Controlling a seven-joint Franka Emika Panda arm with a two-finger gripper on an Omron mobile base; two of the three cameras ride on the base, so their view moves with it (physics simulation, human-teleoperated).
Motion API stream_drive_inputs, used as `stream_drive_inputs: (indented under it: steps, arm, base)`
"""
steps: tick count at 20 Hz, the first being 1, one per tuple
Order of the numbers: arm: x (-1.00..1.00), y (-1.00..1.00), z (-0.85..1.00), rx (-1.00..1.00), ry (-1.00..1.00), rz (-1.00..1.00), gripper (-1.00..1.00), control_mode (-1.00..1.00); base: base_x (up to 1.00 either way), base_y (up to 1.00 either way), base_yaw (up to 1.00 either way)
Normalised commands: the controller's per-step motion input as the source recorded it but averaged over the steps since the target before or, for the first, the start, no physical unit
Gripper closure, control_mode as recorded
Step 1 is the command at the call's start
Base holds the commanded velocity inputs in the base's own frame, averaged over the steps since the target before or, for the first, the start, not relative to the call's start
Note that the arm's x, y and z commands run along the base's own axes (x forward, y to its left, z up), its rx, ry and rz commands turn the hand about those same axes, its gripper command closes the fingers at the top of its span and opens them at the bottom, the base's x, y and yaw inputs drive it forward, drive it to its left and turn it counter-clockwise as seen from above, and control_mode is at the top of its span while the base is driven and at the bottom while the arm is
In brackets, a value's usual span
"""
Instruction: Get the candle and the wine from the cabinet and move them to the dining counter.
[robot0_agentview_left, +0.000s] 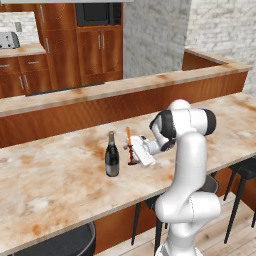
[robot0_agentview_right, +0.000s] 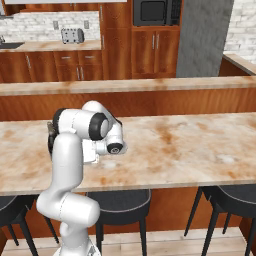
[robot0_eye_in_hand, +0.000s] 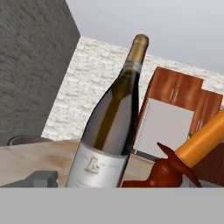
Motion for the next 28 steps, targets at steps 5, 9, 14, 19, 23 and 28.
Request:
stream_drive_inputs:
  steps: [5,9,14,19,23,28]
  arm:
    - [-0.22,-0.08,0.01,0.0,0.0,0.0,-1.0,-1.0]
    - [-0.27,0.0,0.07,0.0,-0.03,0.0,-1.0,-1.0]
    - [-0.19,0.0,0.1,0.0,-0.03,0.0,-1.0,-1.0]
    - [-0.12,-0.09,0.14,0.0,-0.02,0.0,-1.0,-1.0]
    - [-0.02,-0.15,0.09,0.03,0.0,0.0,-1.0,-1.0]
    - [-0.12,-0.14,0.07,0.05,0.0,0.0,-1.0,-1.0]
  base:
    - [0.0,0.0,0.0]
    - [0.0,0.0,0.0]
    - [0.0,0.0,0.0]
    - [0.0,0.0,0.0]
    - [0.0,0.0,0.0]
    - [0.0,0.0,0.0]
